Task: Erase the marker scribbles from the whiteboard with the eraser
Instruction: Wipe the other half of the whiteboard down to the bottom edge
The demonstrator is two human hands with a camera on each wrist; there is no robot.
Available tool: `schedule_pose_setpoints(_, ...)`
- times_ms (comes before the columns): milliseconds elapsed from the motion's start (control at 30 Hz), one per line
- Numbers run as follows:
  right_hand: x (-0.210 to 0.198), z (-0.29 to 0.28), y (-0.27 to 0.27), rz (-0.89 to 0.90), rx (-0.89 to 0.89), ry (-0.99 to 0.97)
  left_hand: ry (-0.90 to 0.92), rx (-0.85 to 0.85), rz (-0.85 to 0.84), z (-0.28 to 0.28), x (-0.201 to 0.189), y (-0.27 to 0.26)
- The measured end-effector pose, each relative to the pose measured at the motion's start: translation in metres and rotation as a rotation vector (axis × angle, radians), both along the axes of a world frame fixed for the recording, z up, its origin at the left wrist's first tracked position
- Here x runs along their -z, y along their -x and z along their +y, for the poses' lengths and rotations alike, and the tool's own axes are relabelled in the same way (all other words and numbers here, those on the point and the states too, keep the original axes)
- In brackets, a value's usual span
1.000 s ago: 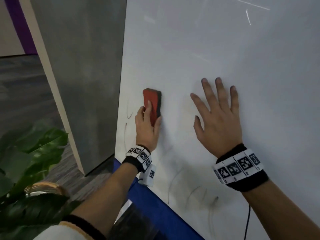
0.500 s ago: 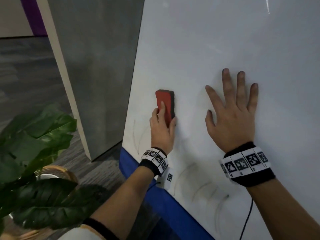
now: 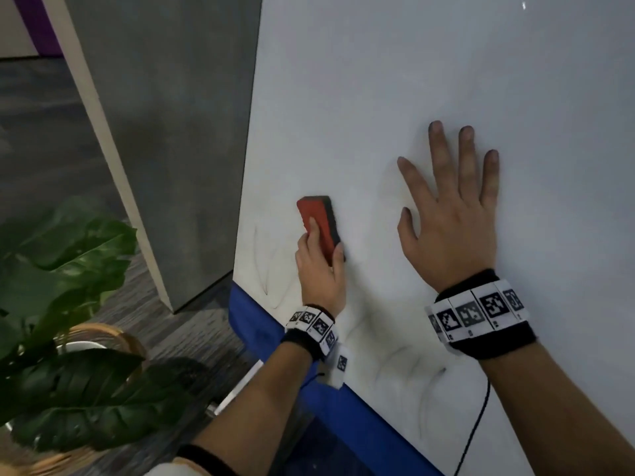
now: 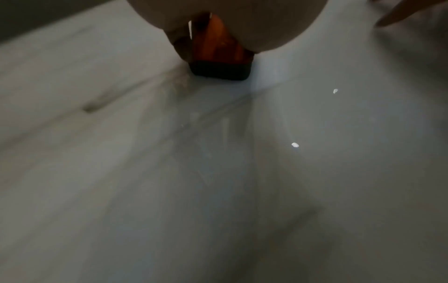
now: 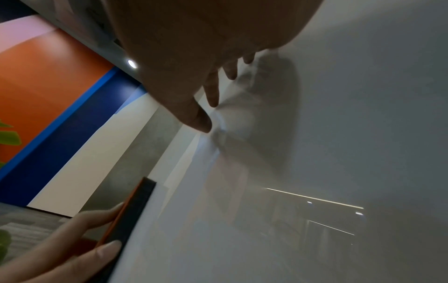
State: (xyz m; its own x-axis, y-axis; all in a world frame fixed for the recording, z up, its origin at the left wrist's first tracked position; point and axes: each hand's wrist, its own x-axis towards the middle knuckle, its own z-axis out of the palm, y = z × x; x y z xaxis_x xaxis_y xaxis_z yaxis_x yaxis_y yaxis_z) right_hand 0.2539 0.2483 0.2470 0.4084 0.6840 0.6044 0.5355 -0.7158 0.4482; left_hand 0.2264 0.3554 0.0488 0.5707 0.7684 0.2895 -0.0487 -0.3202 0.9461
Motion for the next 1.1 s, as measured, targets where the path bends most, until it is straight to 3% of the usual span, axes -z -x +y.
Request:
schedule_pose_setpoints(67, 0.001, -0.003, -0.001, 0.008, 0.005, 0.022, 0.093, -0.075, 0.056, 0.029, 0.018, -0.007)
schedule_pose_setpoints(133, 0.003, -0.005, -0.001, 0.014, 0.017, 0.031, 0.298, -0.179, 0.158, 0.061, 0.035, -0.016)
schedule_pose_setpoints(233, 0.008, -0.003, 0.003, 0.020, 0.031, 0.012, 0.507, -0.284, 0.288, 0.078, 0.034, -0.027)
schedule_pose_setpoints(333, 0.016, 0.005, 0.008, 0.024, 0.048, -0.037, 0.328, -0.234, 0.150, 0.060, 0.022, -0.029)
schedule_pose_setpoints(433, 0.024, 0.010, 0.007, 0.017, 0.051, -0.062, 0.236, -0.168, 0.078, 0.073, 0.050, -0.022)
schedule_pose_setpoints(500, 0.027, 0.009, 0.004, 0.000, 0.041, -0.066, 0.413, -0.192, 0.192, 0.096, 0.086, -0.023)
schedule_pose_setpoints(600, 0.035, 0.005, 0.000, -0.049, 0.037, -0.060, 0.832, -0.165, 0.414, 0.101, 0.140, -0.020)
schedule_pose_setpoints(667, 0.039, 0.003, 0.000, -0.063, 0.036, -0.048, 0.922, -0.141, 0.484, 0.089, 0.158, -0.020)
schedule_pose_setpoints(767, 0.042, 0.000, 0.000, -0.057, 0.026, -0.041, 0.814, -0.161, 0.418, 0.083, 0.132, -0.020)
schedule_pose_setpoints(900, 0.045, 0.003, -0.002, -0.062, 0.019, -0.078, 0.314, -0.106, 0.021, 0.072, 0.051, -0.015)
schedule_pose_setpoints(967, 0.047, 0.005, -0.001, -0.062, 0.018, -0.103, 0.160, -0.053, -0.061, 0.063, 0.037, -0.016)
schedule_pose_setpoints(1100, 0.048, 0.005, -0.001, -0.048, 0.024, -0.094, 0.344, -0.162, -0.006, 0.066, 0.077, -0.020)
